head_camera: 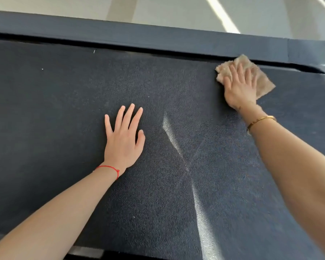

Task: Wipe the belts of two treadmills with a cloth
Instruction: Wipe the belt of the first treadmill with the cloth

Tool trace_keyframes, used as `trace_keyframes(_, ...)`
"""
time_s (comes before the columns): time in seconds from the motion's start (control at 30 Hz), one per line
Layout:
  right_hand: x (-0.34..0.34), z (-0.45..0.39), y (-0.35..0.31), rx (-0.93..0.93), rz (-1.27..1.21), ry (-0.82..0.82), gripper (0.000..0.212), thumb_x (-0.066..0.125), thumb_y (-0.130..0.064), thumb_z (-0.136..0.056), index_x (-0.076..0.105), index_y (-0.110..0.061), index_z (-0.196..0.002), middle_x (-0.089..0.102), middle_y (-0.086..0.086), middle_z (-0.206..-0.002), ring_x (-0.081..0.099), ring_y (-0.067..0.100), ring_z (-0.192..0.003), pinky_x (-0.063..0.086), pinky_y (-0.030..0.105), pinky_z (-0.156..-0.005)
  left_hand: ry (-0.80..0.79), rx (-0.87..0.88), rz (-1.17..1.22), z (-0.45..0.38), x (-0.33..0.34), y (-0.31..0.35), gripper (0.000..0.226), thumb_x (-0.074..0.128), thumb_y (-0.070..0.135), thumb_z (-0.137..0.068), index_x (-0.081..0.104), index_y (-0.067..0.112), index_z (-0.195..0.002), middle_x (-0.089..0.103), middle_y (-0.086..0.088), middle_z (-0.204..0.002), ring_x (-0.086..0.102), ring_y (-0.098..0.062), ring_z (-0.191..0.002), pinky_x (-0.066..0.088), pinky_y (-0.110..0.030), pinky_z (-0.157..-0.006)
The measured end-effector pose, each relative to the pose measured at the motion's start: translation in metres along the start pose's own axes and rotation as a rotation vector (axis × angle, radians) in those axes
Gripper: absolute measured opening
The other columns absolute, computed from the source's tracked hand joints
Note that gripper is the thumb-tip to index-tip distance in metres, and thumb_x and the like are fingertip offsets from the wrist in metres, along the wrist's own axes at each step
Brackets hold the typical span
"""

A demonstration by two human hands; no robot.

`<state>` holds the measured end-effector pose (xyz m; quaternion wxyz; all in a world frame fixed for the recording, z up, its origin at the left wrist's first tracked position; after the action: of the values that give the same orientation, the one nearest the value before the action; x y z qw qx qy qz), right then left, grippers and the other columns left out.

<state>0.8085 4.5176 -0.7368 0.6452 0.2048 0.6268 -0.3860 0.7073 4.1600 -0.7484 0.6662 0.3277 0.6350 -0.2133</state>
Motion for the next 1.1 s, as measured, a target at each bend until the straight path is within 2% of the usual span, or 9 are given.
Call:
trace_keyframes(0.07, 0.003, 0.007, -0.031, -0.041, -0.002, 0.01, 0.055, 0.015, -0.039, -0.106, 0.011, -0.022, -0.158, 0.003, 0.003, -0.166, 0.001, 0.033, -0.152, -0.004, 0.049, -0.122, 0.004, 0.003, -0.001, 0.0, 0.0, 0.0, 0.063, 0.019, 0.04, -0.097, 0.02, 0.026, -0.158, 0.017, 0.002, -0.166, 0.009, -0.021, -0.154, 0.007, -0.062, -0.121)
trace_keyframes(0.17, 0.021, 0.05, -0.114, -0.381, 0.077, 0.018, 0.051, 0.02, -0.027, -0.105, 0.022, -0.017, -0.155, 0.021, 0.011, -0.162, 0.021, 0.039, -0.145, 0.01, 0.053, -0.119, 0.017, 0.006, -0.024, 0.001, 0.001, -0.001, 0.063, 0.02, 0.04, -0.097, 0.02, 0.026, -0.158, 0.018, 0.002, -0.166, 0.011, -0.021, -0.154, 0.009, -0.063, -0.12)
trace_keyframes(0.27, 0.048, 0.106, -0.155, -0.576, 0.078, -0.061, 0.051, 0.022, -0.034, -0.107, 0.014, -0.024, -0.157, 0.012, 0.001, -0.165, 0.007, 0.033, -0.151, 0.001, 0.047, -0.122, 0.028, 0.017, -0.023, 0.002, 0.001, -0.001, 0.062, 0.022, 0.039, -0.097, 0.022, 0.025, -0.158, 0.019, 0.001, -0.165, 0.012, -0.022, -0.154, 0.009, -0.062, -0.12)
trace_keyframes(0.37, 0.042, 0.11, -0.117, -0.517, 0.044, -0.038, 0.053, 0.024, -0.039, -0.107, 0.014, -0.026, -0.157, 0.008, -0.002, -0.165, 0.002, 0.029, -0.152, -0.004, 0.042, -0.122, 0.043, 0.023, -0.006, 0.001, 0.001, -0.002, 0.059, 0.026, 0.037, -0.1, 0.022, 0.025, -0.158, 0.019, 0.001, -0.166, 0.012, -0.022, -0.154, 0.007, -0.062, -0.12)
trace_keyframes(0.53, 0.021, 0.11, -0.026, -0.144, -0.015, 0.025, 0.054, 0.022, -0.042, -0.107, 0.013, -0.026, -0.158, 0.003, -0.002, -0.166, -0.003, 0.028, -0.152, -0.004, 0.046, -0.123, 0.054, 0.021, 0.003, 0.001, 0.002, -0.002, 0.059, 0.033, 0.034, -0.101, 0.022, 0.025, -0.158, 0.02, 0.001, -0.165, 0.012, -0.022, -0.154, 0.006, -0.063, -0.12)
trace_keyframes(0.7, 0.044, 0.195, -0.085, -0.414, 0.007, -0.009, 0.053, 0.023, -0.038, -0.107, 0.012, -0.027, -0.157, 0.008, -0.003, -0.165, 0.001, 0.03, -0.152, 0.0, 0.051, -0.122, 0.06, 0.016, 0.023, 0.0, 0.001, -0.002, 0.058, 0.034, 0.033, -0.101, 0.022, 0.025, -0.158, 0.02, 0.0, -0.165, 0.011, -0.022, -0.154, 0.006, -0.064, -0.12)
trace_keyframes(0.8, 0.056, 0.238, -0.095, -0.537, 0.002, -0.069, 0.053, 0.024, -0.041, -0.106, 0.013, -0.03, -0.157, 0.006, -0.008, -0.165, -0.003, 0.023, -0.153, -0.005, 0.044, -0.123, 0.059, 0.018, 0.037, 0.002, 0.0, -0.001, 0.058, 0.036, 0.032, -0.102, 0.023, 0.025, -0.158, 0.02, -0.001, -0.165, 0.011, -0.022, -0.154, 0.005, -0.063, -0.12)
trace_keyframes(1.0, 0.033, 0.226, -0.015, -0.23, 0.029, 0.016, 0.053, 0.027, -0.039, -0.106, 0.015, -0.029, -0.157, 0.005, -0.005, -0.165, -0.002, 0.026, -0.153, -0.007, 0.04, -0.123, 0.091, 0.022, 0.046, 0.006, -0.006, 0.001, 0.054, 0.038, 0.032, -0.102, 0.032, 0.021, -0.155, 0.028, -0.005, -0.162, 0.016, -0.026, -0.152, 0.007, -0.064, -0.12)
trace_keyframes(1.1, 0.035, 0.238, -0.026, -0.18, 0.023, 0.01, 0.053, 0.021, -0.04, -0.107, 0.01, -0.03, -0.158, 0.0, -0.006, -0.166, -0.007, 0.026, -0.152, -0.008, 0.044, -0.122, 0.097, 0.011, 0.037, 0.01, -0.004, 0.005, 0.053, 0.037, 0.031, -0.103, 0.032, 0.02, -0.155, 0.029, -0.006, -0.162, 0.019, -0.027, -0.151, 0.009, -0.063, -0.12)
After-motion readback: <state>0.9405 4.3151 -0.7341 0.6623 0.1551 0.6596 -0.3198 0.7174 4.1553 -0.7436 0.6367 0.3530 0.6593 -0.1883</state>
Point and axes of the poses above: each hand's wrist, its own z-axis away from the middle knuckle, its own x-axis out of the palm, y = z × x, the point moved 7 cm from there along -z, towards the middle knuckle
